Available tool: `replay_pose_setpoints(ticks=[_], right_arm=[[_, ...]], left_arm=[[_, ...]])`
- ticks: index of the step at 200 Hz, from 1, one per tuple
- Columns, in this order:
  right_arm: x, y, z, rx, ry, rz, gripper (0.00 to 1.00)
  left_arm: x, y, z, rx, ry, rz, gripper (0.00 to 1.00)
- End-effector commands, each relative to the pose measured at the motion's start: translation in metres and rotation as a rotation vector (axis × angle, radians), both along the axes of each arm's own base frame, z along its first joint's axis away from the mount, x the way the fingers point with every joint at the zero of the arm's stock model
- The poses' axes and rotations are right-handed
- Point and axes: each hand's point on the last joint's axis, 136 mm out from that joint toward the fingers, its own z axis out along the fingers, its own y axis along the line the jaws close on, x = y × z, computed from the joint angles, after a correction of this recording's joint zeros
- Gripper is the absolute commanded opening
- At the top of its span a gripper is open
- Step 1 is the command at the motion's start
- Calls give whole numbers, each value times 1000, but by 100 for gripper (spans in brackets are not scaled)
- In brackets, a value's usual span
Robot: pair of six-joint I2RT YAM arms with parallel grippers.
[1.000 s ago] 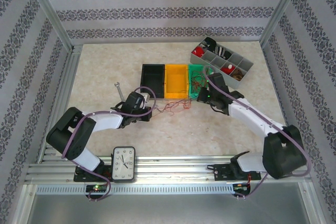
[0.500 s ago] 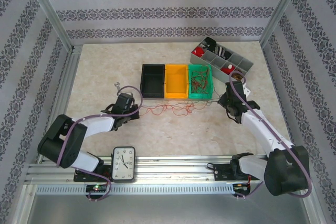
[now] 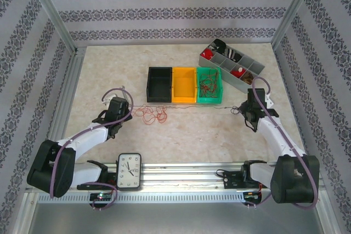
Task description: Untangle the cables
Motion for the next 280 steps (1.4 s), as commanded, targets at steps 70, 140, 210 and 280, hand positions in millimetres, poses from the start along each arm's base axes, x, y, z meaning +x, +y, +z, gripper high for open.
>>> replay_pose_setpoints(ticks=[70, 140, 210, 280], right_arm=[[-9, -39, -20, 18, 99, -42, 14], [31, -2, 47, 29, -129, 164, 8], [78, 104, 208, -21, -498, 530, 9], [128, 242, 181, 221, -373, 968, 9]], left_arm=[[-33, 88, 26, 36, -1, 395, 0], [19, 10, 28, -258, -140, 63, 0], [41, -13, 46, -270, -197, -25, 0], [35, -11, 44, -275, -198, -7, 0]])
